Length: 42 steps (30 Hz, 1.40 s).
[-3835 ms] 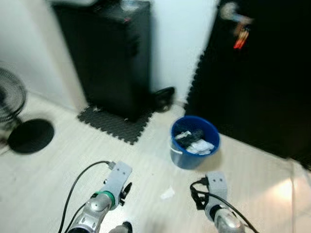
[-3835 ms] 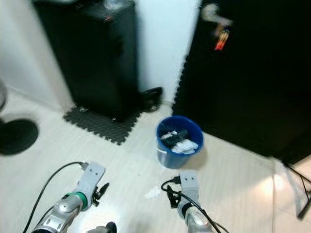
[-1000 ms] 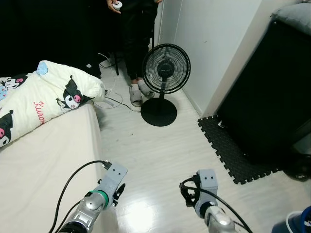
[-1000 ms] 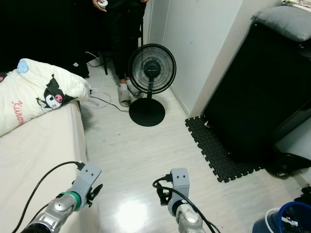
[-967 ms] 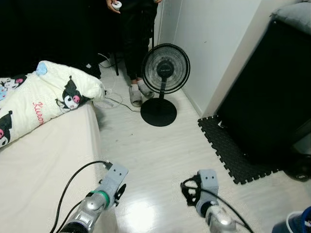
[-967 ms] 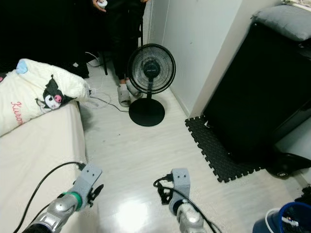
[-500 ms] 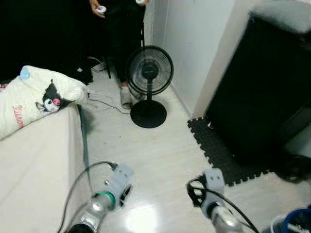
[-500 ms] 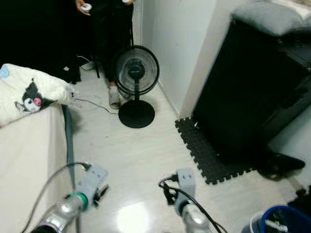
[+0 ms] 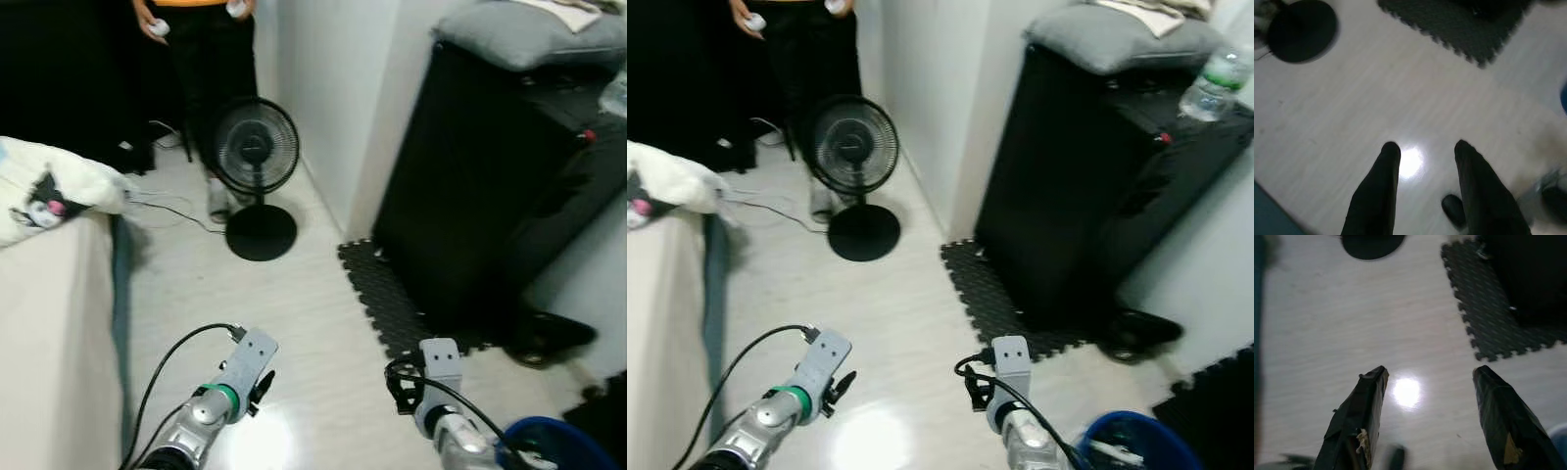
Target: Clean up the room
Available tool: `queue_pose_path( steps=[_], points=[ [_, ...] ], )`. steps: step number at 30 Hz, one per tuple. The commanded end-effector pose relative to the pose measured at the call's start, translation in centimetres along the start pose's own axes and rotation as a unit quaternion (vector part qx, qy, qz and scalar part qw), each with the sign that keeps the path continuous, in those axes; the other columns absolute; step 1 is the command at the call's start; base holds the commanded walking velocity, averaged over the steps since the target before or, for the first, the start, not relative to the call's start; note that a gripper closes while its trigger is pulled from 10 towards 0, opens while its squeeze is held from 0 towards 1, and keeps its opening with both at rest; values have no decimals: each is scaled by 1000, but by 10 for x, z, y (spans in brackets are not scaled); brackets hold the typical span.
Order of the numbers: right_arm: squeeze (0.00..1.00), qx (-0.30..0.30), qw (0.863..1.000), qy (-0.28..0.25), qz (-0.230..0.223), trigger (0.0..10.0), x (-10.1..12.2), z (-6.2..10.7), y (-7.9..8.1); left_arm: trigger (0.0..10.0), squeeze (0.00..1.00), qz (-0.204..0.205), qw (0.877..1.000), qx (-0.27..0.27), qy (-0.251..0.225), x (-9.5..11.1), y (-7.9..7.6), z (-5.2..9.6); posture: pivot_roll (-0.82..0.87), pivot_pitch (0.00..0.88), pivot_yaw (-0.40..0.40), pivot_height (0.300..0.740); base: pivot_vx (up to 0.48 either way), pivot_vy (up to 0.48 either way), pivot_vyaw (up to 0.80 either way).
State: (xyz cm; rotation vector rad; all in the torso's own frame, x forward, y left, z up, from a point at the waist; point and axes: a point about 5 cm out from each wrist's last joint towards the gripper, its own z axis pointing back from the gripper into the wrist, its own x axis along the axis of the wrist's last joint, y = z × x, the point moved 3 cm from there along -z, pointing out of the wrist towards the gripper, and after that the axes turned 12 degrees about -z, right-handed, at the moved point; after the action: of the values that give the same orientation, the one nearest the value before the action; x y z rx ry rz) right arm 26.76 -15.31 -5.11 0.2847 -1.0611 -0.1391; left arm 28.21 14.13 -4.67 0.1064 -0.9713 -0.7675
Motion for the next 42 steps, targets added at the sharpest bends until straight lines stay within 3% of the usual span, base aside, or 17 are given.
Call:
queue_pose_path(
  steps=[1,6,11,19,24,33,37,42],
  points=[
    [0,-9,1000,15,-3,10000,-9,5,-6,10000,0,1,1000,-6,1,-1,-5,0,51,26,20,740,0,0,0],
    [0,-3,1000,15,4,10000,-8,4,-5,10000,0,2,1000,1,-3,0,-2,0,55,22,21,740,0,0,0],
    [0,31,999,6,43,10000,-1,0,6,10000,0,18,999,47,-10,6,15,-1,56,17,23,740,0,0,200],
    [0,40,997,-14,59,10000,11,-5,13,10000,0,32,997,67,-9,6,26,-1,56,16,22,740,0,0,773],
    [0,44,997,-28,57,10000,19,-7,14,10000,0,52,996,74,-23,17,33,-3,55,20,18,740,0,0,753],
    [0,40,997,-23,57,10000,15,-5,12,10000,0,65,993,88,-44,30,39,-5,51,28,16,740,0,0,750],
    [0,39,997,-22,57,10000,14,-5,12,10000,0,59,992,96,-47,31,41,-5,50,29,16,740,0,0,188],
    [0,40,998,-25,50,10000,14,-5,12,10000,0,15,994,103,-45,34,45,-6,47,32,16,740,192,-99,0]
  ],
)
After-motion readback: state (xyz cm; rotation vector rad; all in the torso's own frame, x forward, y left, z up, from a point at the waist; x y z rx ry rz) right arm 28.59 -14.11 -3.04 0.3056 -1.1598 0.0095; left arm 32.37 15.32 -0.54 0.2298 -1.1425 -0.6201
